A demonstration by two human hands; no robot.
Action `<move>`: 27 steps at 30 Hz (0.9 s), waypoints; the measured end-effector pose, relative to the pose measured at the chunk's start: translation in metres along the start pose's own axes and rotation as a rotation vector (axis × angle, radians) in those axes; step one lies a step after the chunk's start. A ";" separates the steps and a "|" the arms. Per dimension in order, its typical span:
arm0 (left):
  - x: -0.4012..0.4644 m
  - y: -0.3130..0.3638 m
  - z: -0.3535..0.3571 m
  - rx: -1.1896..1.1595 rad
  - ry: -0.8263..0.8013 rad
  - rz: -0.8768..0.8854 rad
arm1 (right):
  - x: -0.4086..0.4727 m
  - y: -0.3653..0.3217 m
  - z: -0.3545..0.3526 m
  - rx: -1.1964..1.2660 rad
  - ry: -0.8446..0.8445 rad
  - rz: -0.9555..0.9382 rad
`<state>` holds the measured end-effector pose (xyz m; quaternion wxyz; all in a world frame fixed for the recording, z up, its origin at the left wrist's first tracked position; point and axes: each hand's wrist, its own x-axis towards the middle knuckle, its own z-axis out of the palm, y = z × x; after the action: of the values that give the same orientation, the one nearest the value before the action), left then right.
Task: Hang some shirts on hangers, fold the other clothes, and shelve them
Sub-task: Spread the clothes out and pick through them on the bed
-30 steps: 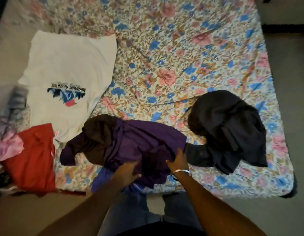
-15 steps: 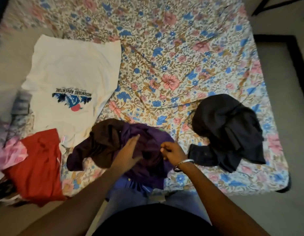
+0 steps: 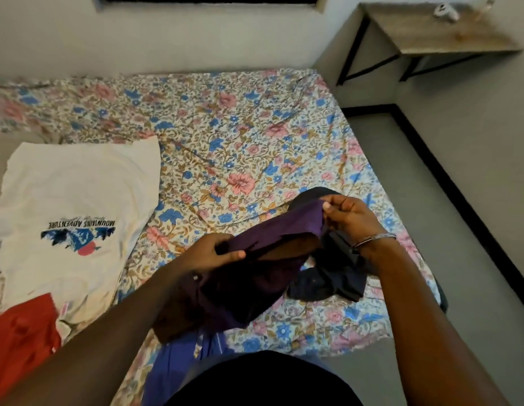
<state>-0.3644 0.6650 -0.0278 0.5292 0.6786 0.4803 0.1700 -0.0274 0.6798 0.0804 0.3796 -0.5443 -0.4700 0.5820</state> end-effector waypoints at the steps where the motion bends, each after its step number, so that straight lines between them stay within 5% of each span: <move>1: 0.004 0.007 0.001 0.052 -0.069 0.009 | -0.004 -0.002 -0.009 0.024 0.079 -0.011; 4: 0.016 -0.001 0.015 0.411 -0.271 0.068 | -0.013 -0.010 -0.033 0.166 0.290 -0.034; 6: 0.020 -0.011 0.028 0.450 -0.246 0.046 | -0.021 -0.018 -0.051 0.239 0.387 -0.057; 13: 0.069 0.081 0.051 0.120 0.349 0.088 | -0.051 -0.062 -0.120 0.101 0.679 -0.182; 18: 0.117 0.210 0.058 -0.131 0.573 0.372 | -0.052 -0.106 -0.141 0.068 0.870 -0.466; 22: 0.138 0.228 0.081 -0.140 0.439 0.485 | -0.023 -0.092 -0.126 -0.043 0.868 -0.475; 25: 0.126 0.181 0.099 -0.046 0.216 0.345 | 0.010 -0.032 -0.101 -0.338 0.827 -0.224; 27: 0.102 0.131 0.103 -0.005 0.236 0.208 | 0.019 0.017 -0.068 -0.515 0.708 -0.034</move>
<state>-0.1775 0.6953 0.0202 0.4502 0.6985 0.4658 0.3039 0.0387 0.7027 0.0612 0.3786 -0.7793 -0.4496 0.2171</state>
